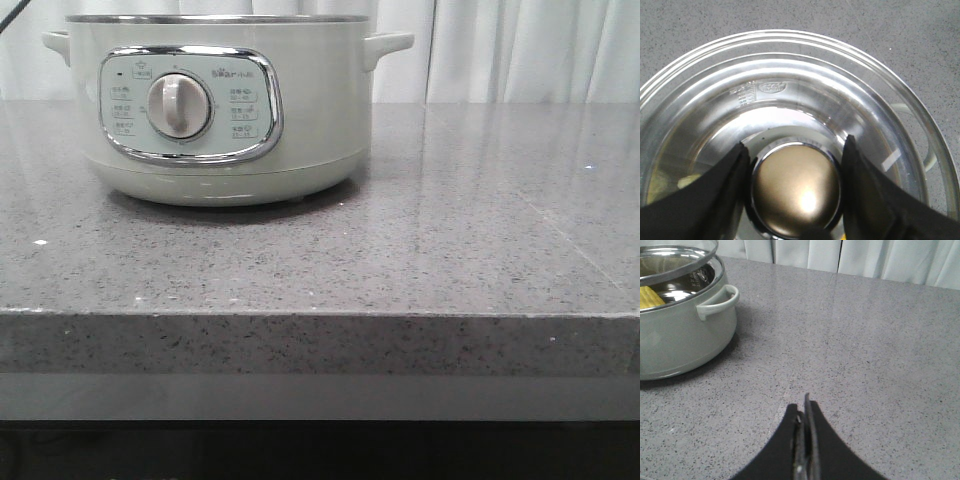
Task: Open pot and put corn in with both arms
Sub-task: 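Move the held lid back over the pot with the left gripper, then lower the glass lid onto the pot with the left gripper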
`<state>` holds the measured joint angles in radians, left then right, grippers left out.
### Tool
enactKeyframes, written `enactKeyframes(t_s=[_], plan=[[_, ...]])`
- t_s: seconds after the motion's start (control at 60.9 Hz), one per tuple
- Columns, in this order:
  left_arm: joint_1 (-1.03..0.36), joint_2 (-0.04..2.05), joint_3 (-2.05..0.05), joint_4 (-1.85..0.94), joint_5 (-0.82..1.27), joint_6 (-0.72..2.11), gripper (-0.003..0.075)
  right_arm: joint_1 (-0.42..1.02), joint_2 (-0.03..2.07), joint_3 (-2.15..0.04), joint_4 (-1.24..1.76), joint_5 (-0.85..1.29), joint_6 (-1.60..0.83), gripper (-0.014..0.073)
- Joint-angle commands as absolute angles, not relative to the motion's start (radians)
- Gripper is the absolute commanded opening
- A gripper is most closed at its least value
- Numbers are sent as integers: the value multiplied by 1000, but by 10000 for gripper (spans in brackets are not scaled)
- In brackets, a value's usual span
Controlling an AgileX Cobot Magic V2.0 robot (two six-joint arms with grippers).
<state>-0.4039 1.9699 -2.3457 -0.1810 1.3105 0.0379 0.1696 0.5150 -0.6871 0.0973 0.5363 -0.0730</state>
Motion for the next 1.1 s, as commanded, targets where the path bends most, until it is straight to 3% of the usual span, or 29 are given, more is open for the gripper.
enactKeyframes(t_s=[0.0, 0.411, 0.591, 0.772, 0.986, 1.084], plan=[[-411, 1911, -2349, -203, 1258, 23, 64, 165, 516, -714, 90, 460, -75, -112], [-421, 1913, -2316, -142, 1258, 23, 86, 165, 516, -714, 90, 459, -75, -112], [-421, 1913, -2316, -134, 1258, 23, 225, 165, 516, -714, 90, 459, -75, -112], [-421, 1913, -2316, -136, 1258, 23, 276, 165, 516, -714, 90, 459, -75, -112], [-421, 1900, -2316, -136, 1258, 23, 511, 165, 516, -714, 90, 460, -75, -112], [-421, 1888, -2316, -136, 1251, 23, 537, 165, 516, -714, 90, 460, -75, -112]])
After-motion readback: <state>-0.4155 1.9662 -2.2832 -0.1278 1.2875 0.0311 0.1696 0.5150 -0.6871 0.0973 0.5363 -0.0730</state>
